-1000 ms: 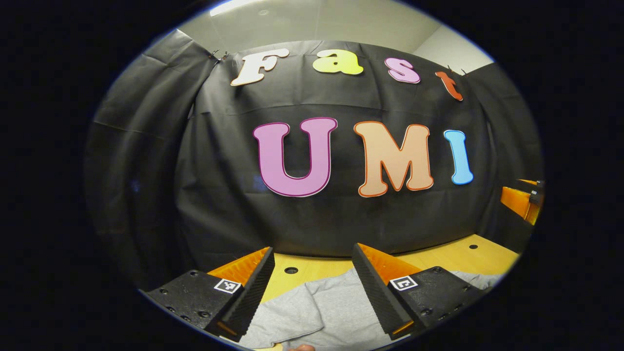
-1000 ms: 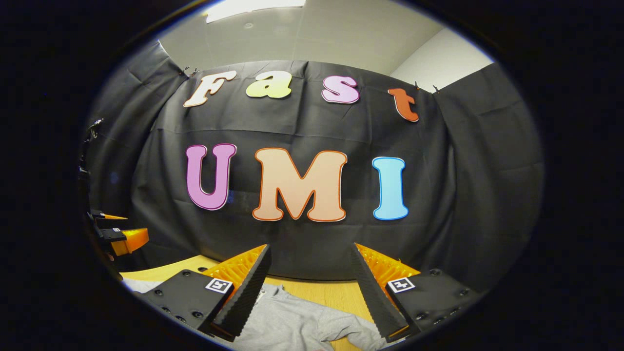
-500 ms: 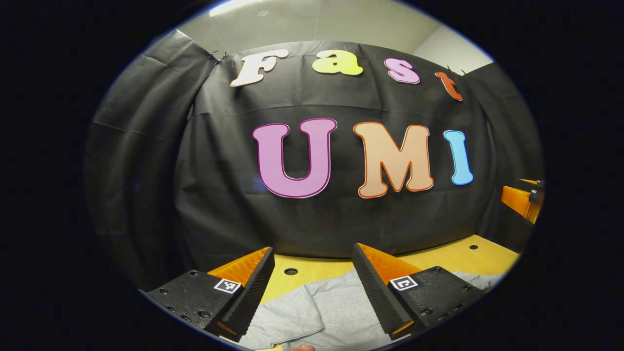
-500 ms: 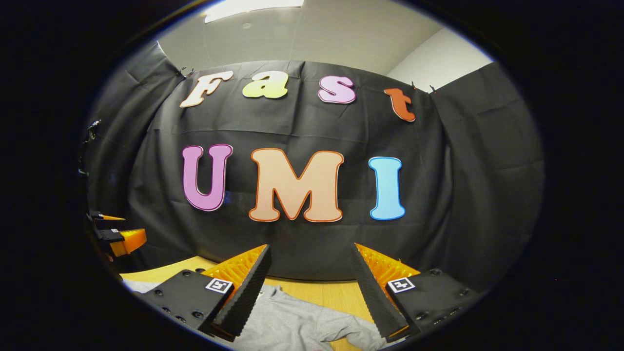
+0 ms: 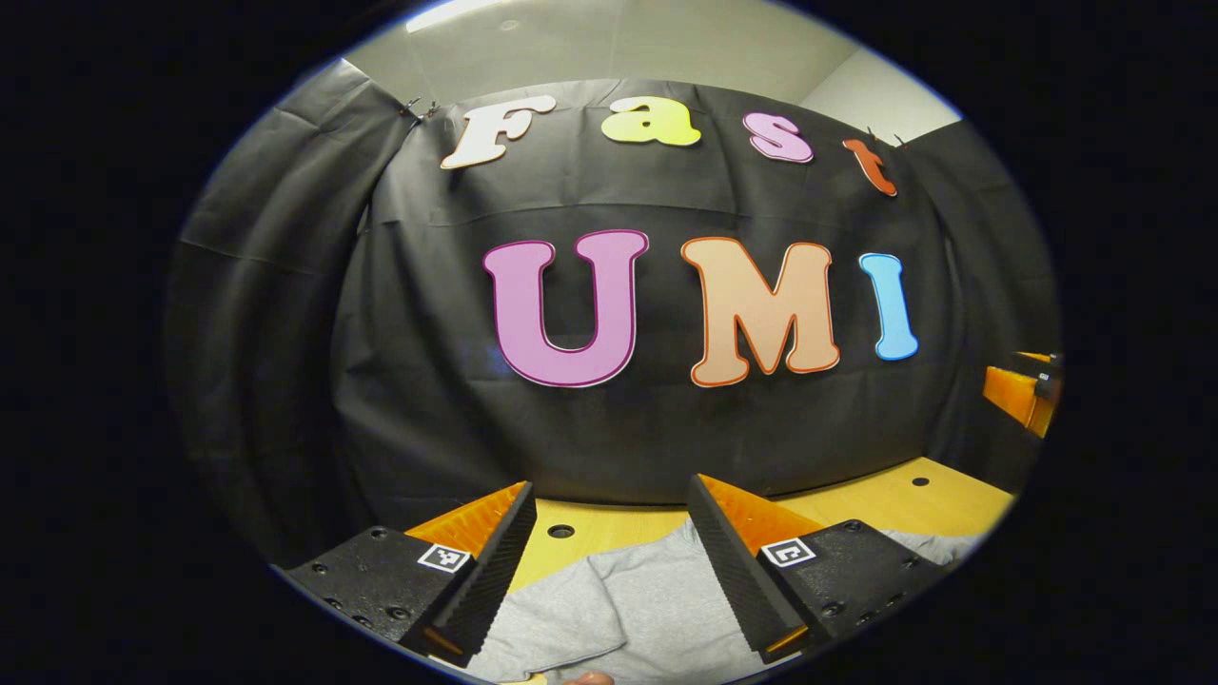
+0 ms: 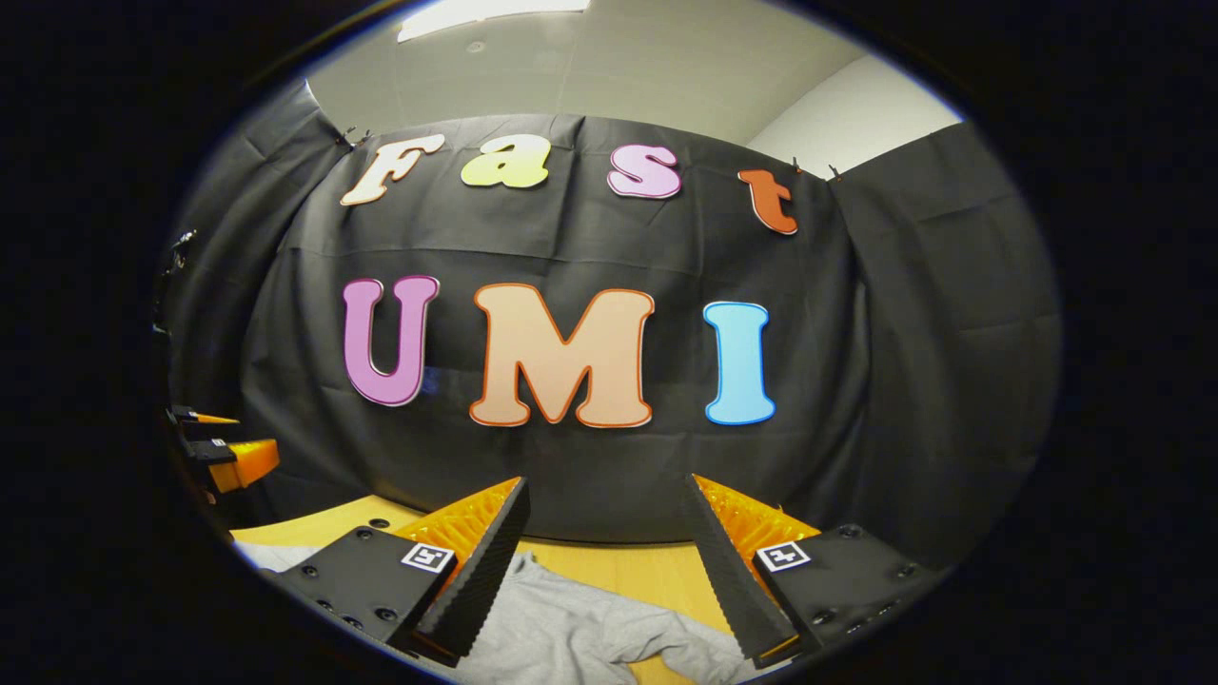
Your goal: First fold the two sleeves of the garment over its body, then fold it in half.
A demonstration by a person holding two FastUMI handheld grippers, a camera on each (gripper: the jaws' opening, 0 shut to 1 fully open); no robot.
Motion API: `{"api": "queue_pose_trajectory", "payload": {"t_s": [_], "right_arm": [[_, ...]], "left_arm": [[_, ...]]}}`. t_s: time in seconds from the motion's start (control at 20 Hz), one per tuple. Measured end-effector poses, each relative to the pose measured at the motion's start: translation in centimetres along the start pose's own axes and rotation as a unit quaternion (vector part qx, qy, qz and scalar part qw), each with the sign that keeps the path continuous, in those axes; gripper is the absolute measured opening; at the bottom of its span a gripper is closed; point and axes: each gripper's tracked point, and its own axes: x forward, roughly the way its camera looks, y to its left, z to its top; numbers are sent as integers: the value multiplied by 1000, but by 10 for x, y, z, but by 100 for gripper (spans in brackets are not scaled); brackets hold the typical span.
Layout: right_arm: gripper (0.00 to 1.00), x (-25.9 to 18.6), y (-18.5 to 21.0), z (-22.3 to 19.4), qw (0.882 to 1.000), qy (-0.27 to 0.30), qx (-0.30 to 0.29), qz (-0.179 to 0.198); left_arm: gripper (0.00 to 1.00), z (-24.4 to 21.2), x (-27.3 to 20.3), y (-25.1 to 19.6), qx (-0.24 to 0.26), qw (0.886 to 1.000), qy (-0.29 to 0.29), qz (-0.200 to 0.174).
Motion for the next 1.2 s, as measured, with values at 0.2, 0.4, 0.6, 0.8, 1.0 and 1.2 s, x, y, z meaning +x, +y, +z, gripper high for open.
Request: {"api": "queue_pose_trajectory", "payload": {"t_s": [0.2, 0.4, 0.6, 0.8, 1.0, 1.2], "right_arm": [[99, 1, -35, -14, 999, 16, -13, -34], [99, 0, -79, -40, 995, 52, -25, -78], [100, -8, -118, -75, 989, 93, -26, -115], [100, -24, -148, -106, 980, 131, -32, -147], [99, -37, -168, -140, 972, 170, -41, -157], [100, -61, -190, -191, 958, 229, -35, -170]], "left_arm": [[95, -1, 3, -12, -1, 1000, 0, -13], [95, -3, 4, -20, 2, 1000, 2, -23], [95, -4, 7, -28, 4, 1000, 3, -31], [95, -3, 9, -35, 6, 999, 2, -37], [95, -2, 9, -41, 8, 999, 1, -44], [94, -2, 9, -44, 9, 999, 2, -46]]}}
